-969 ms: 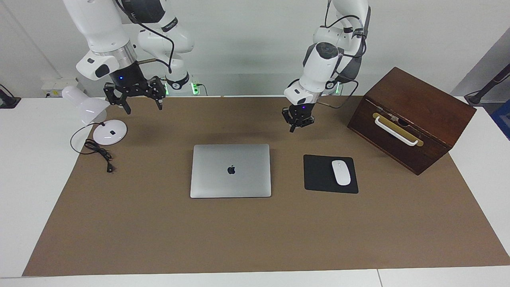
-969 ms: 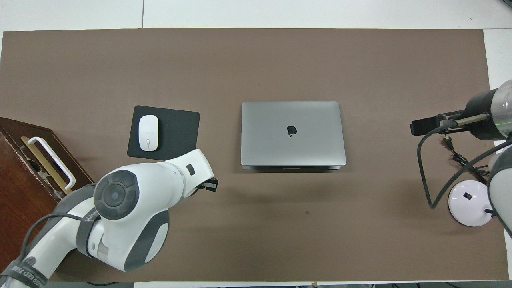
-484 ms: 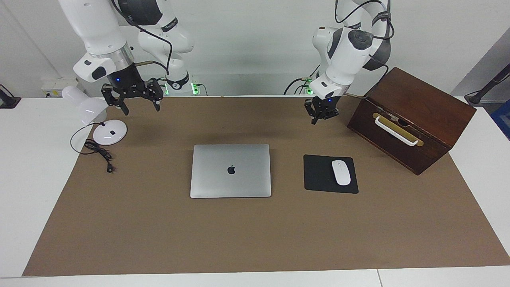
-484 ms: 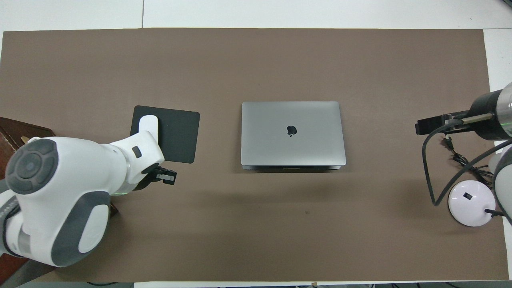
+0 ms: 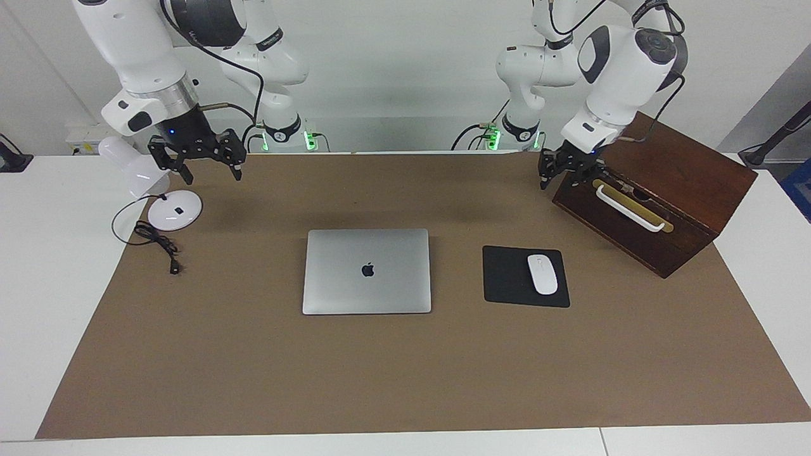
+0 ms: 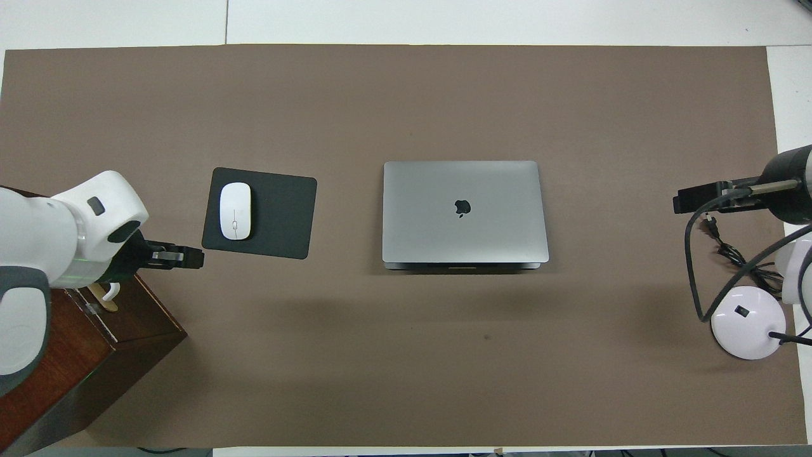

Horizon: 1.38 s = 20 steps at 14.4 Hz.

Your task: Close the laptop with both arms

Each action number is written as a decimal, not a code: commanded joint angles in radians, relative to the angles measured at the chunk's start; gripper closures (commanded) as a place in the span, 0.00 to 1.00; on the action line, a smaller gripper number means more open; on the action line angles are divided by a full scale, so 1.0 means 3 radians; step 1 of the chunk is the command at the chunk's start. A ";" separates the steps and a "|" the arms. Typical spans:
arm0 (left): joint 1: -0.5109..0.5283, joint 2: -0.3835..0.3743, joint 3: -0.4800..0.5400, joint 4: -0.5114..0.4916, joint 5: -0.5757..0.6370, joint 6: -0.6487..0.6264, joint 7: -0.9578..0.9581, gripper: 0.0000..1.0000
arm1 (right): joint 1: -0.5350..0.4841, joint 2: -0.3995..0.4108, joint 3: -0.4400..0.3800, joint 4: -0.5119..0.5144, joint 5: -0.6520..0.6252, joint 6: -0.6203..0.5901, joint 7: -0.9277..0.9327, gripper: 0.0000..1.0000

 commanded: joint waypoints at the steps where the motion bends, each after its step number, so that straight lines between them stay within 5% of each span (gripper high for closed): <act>1: 0.0254 -0.0010 -0.0036 0.0054 0.0055 -0.0096 0.0009 0.00 | -0.0025 -0.0093 0.0018 -0.0115 0.0020 0.0087 0.0024 0.00; 9: 0.0894 -0.0051 -0.0041 0.0171 0.0055 -0.0076 0.0009 0.00 | -0.0086 -0.0088 0.0013 -0.0115 0.0015 0.0087 0.0014 0.00; 13: 0.0905 0.0061 -0.0046 0.0467 0.0055 -0.0121 -0.0002 0.00 | -0.0097 -0.0088 0.0008 -0.0120 -0.0021 0.0081 0.0019 0.00; 20: 0.0808 0.0577 -0.0107 0.1500 0.0228 -0.0822 0.0003 0.00 | -0.0133 -0.0088 0.0003 -0.0151 -0.0128 0.0081 0.0070 0.00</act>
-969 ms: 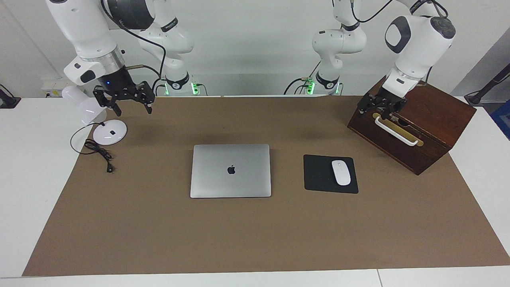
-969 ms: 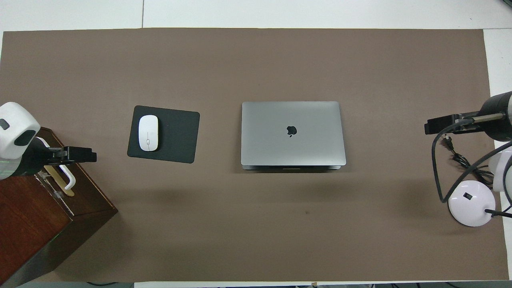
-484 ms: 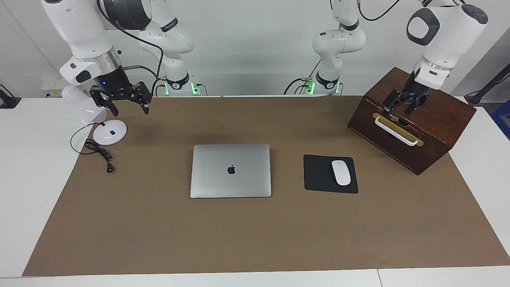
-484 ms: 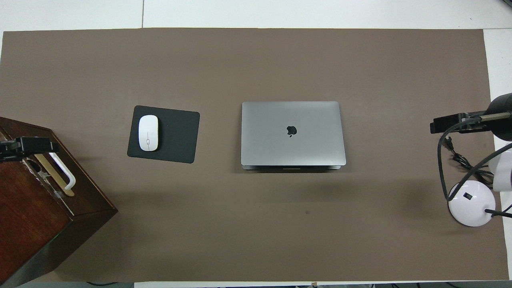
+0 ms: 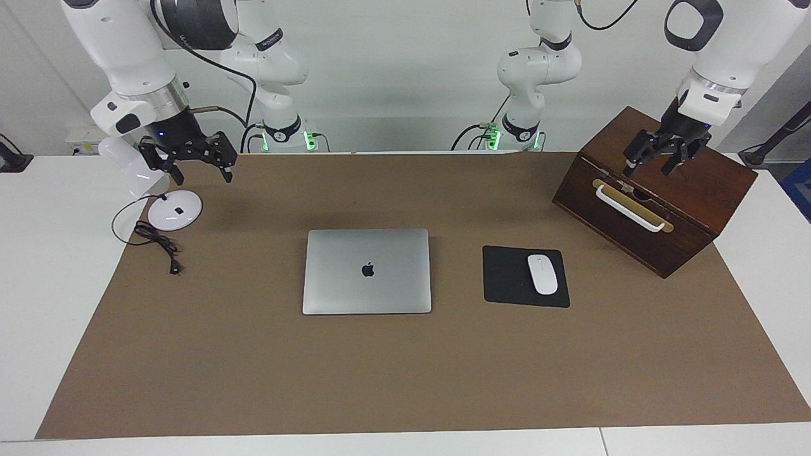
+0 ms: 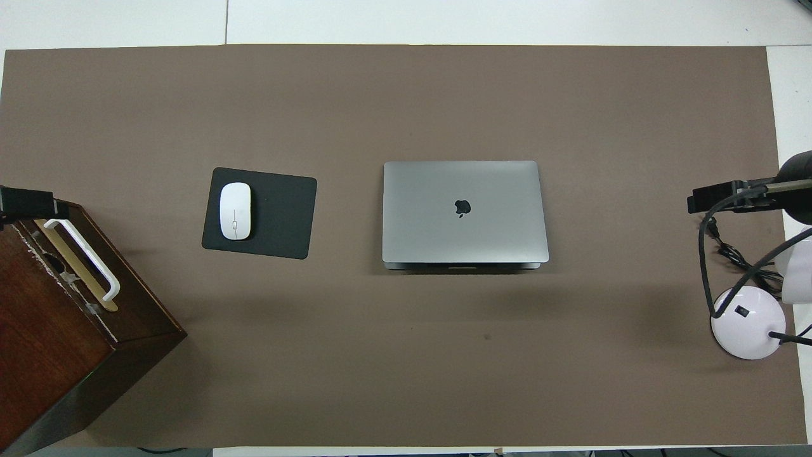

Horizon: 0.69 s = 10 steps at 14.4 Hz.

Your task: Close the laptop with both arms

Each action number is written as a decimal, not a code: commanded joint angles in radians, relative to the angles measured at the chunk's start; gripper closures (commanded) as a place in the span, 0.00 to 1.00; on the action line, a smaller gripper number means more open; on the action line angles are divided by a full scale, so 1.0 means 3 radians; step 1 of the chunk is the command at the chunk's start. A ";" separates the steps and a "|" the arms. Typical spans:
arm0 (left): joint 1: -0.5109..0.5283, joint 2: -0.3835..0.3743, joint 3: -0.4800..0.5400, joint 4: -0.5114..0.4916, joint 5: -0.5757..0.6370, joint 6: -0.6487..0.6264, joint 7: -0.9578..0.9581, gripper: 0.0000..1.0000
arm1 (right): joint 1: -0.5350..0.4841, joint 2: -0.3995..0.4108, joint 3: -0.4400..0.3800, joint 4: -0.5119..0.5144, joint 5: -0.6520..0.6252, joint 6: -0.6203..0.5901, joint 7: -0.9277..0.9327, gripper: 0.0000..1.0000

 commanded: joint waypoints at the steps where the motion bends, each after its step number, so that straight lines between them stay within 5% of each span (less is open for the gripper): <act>1: -0.0114 0.0268 -0.0019 0.0382 0.0136 -0.0233 0.0001 0.00 | -0.0036 -0.0087 0.0025 -0.0113 -0.0103 0.0068 0.0100 0.00; 10: -0.0319 0.0381 -0.0030 0.0362 0.0208 -0.0227 -0.0040 0.00 | -0.0036 -0.0087 0.0030 -0.0113 -0.0154 0.0068 0.0167 0.00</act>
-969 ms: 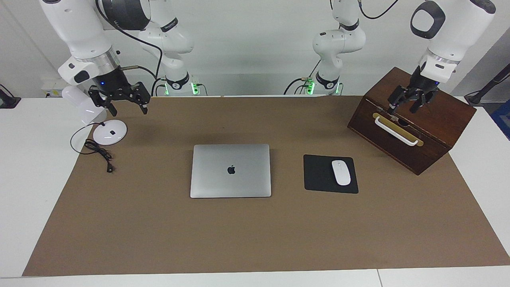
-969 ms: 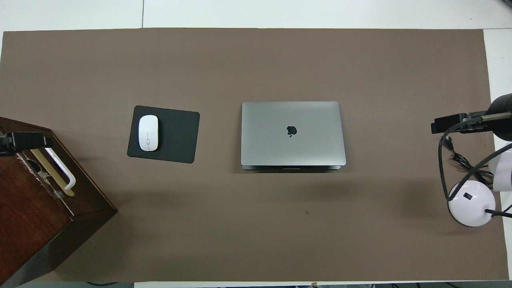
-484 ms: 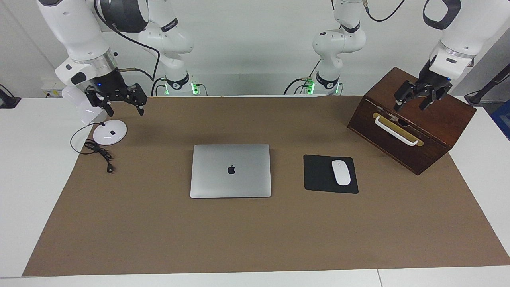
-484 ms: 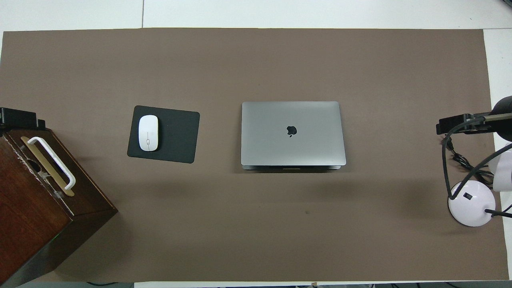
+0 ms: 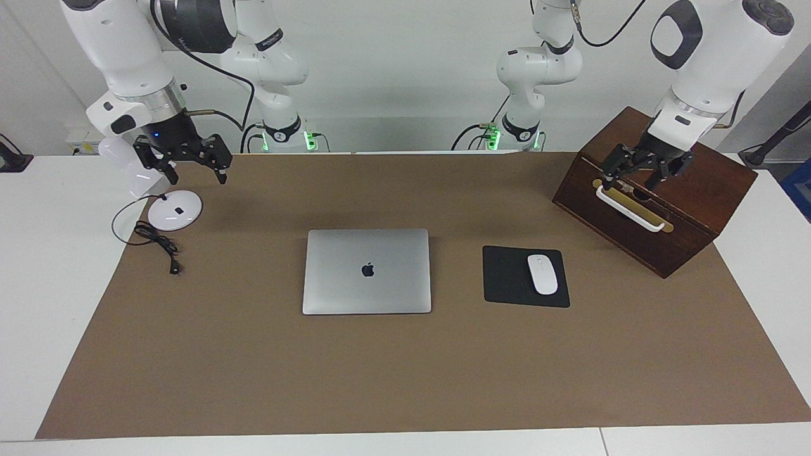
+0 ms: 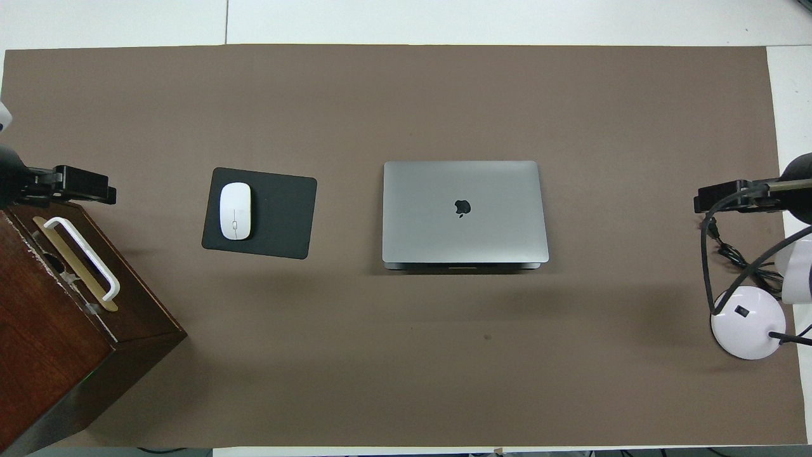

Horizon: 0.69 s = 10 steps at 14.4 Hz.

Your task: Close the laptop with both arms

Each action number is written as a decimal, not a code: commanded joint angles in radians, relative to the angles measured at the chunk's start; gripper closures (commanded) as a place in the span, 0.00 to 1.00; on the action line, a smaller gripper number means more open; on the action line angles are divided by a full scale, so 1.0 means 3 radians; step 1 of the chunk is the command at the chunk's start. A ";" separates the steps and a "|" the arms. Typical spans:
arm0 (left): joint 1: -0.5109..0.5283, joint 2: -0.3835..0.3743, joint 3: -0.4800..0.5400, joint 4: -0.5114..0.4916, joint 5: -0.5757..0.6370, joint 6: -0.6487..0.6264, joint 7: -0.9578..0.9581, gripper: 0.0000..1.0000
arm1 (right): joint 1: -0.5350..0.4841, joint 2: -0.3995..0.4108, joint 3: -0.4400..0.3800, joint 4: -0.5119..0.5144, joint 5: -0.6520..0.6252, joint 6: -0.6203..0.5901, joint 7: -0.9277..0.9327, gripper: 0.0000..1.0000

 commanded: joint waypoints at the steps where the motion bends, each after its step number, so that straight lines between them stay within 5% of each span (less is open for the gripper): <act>1: -0.0029 0.0035 0.0032 0.0077 0.0089 -0.0116 -0.0041 0.00 | -0.0033 -0.0086 0.0031 -0.0105 -0.0050 0.0068 0.0061 0.00; 10: -0.0019 0.0020 0.0042 0.0128 0.0146 -0.0223 -0.0067 0.00 | -0.0033 -0.0091 0.0036 -0.0120 -0.0050 0.0073 0.0061 0.00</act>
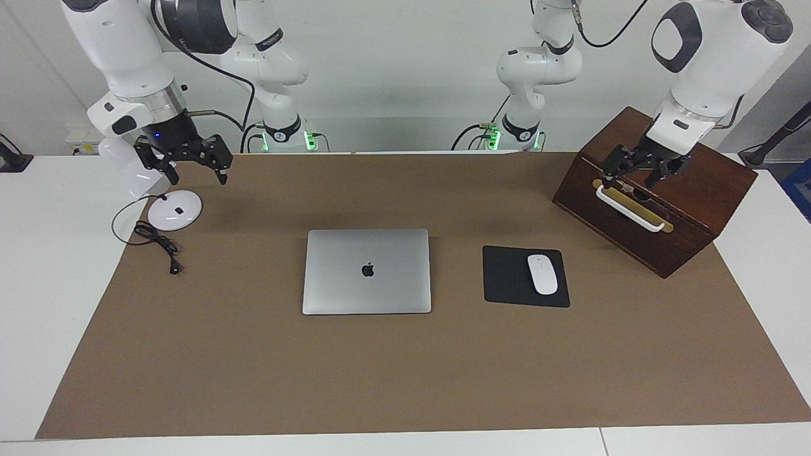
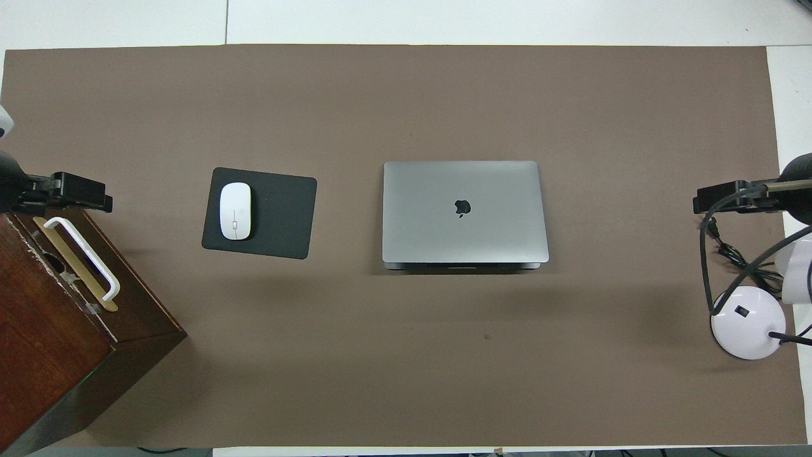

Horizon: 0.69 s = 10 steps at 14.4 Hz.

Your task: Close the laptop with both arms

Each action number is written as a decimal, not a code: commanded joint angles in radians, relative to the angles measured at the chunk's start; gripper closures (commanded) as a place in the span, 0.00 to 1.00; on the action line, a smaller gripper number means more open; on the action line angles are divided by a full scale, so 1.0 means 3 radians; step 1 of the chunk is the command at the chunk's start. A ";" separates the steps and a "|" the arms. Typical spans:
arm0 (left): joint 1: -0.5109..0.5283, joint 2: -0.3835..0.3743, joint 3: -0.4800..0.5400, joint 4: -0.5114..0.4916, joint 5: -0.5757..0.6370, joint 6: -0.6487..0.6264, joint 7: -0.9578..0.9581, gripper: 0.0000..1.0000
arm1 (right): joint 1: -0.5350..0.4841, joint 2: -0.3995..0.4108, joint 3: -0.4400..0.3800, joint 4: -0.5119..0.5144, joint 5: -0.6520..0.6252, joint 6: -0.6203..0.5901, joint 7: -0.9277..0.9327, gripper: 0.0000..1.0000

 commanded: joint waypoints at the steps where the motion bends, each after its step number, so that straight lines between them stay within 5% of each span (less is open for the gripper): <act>1: -0.0014 0.0011 0.0022 0.0131 0.0085 -0.0149 -0.0051 0.00 | -0.0033 -0.0091 0.0034 -0.0115 -0.0050 0.0073 0.0061 0.00; 10: -0.0024 -0.0004 0.0022 0.0202 0.0085 -0.0242 -0.0051 0.00 | -0.0033 -0.0091 0.0034 -0.0115 -0.0050 0.0078 0.0061 0.00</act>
